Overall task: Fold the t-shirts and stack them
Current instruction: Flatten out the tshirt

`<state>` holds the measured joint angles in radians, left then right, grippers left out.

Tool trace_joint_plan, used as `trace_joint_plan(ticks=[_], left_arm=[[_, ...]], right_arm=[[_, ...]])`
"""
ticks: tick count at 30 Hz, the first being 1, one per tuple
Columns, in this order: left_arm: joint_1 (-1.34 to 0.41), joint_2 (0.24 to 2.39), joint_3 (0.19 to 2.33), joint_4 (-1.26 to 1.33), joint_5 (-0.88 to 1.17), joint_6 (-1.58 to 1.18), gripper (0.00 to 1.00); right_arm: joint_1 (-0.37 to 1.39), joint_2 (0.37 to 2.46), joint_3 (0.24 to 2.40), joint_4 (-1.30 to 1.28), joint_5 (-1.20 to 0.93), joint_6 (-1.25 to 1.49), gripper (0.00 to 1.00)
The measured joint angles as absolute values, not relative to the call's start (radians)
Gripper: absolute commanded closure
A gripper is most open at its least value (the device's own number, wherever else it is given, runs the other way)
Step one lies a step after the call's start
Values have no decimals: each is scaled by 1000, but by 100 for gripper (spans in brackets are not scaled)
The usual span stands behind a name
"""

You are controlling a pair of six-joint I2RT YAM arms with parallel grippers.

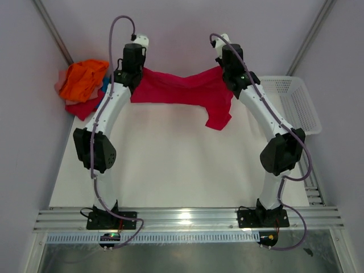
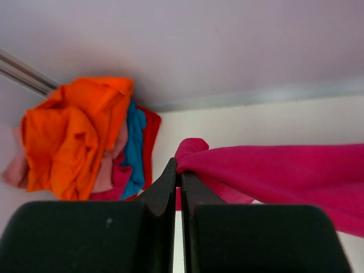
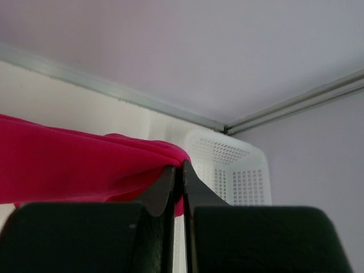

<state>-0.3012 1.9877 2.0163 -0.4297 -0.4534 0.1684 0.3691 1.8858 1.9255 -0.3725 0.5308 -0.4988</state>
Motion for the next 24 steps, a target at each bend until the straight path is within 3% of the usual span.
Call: trace_joint_plan(ticks=[4, 8, 13, 16, 17, 18, 19, 20, 21, 24], left_arm=[[-266, 1969, 2110, -397, -459, 163, 100], [-246, 1888, 2052, -392, -447, 161, 100], [-244, 1653, 1723, -412, -367, 165, 99], [-244, 1518, 1554, -484, -279, 171, 84], [-244, 1489, 1518, -503, -251, 170, 60], [-243, 1454, 1481, -534, -209, 184, 49], [-243, 1424, 1451, -564, -164, 194, 37], [-243, 1398, 1425, -592, -125, 203, 11], [-243, 1377, 1405, -622, -80, 216, 3], [-243, 1358, 1390, -716, 30, 243, 1]], right_arm=[[369, 1909, 2043, -359, 537, -497, 95], [369, 1857, 2051, -366, 530, -473, 96], [369, 1588, 1658, -426, 435, -438, 96], [369, 1429, 1406, -503, 326, -440, 95], [369, 1403, 1357, -539, 285, -445, 93], [369, 1377, 1300, -570, 231, -454, 89], [368, 1362, 1246, -617, 170, -466, 69], [369, 1357, 1207, -663, 109, -484, 44], [369, 1357, 1177, -716, 46, -506, 1], [369, 1362, 1148, -876, -116, -593, 1]])
